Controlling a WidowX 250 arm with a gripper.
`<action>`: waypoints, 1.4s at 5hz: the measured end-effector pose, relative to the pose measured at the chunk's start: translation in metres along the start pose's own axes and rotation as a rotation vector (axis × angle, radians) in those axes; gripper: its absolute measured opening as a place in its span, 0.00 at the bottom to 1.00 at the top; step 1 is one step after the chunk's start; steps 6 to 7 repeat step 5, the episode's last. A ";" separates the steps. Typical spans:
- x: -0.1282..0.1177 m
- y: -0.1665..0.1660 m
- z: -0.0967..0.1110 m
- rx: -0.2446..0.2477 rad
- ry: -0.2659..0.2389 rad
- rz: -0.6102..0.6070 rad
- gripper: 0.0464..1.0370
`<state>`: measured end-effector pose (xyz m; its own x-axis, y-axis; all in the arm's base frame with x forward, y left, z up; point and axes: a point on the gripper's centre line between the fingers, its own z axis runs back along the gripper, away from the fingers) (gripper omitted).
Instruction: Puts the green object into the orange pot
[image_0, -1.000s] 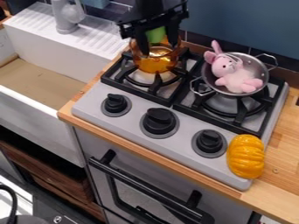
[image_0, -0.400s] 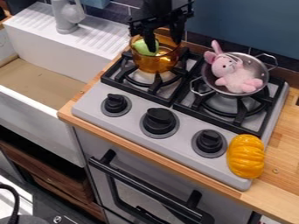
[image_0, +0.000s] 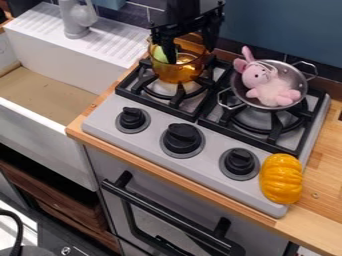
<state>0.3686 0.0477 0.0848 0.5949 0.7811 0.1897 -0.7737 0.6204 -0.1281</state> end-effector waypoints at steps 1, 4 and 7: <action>0.000 -0.001 0.014 -0.003 -0.026 0.020 0.95; -0.045 0.013 0.044 0.008 -0.016 -0.062 0.95; -0.061 0.024 0.041 0.012 -0.008 -0.113 0.95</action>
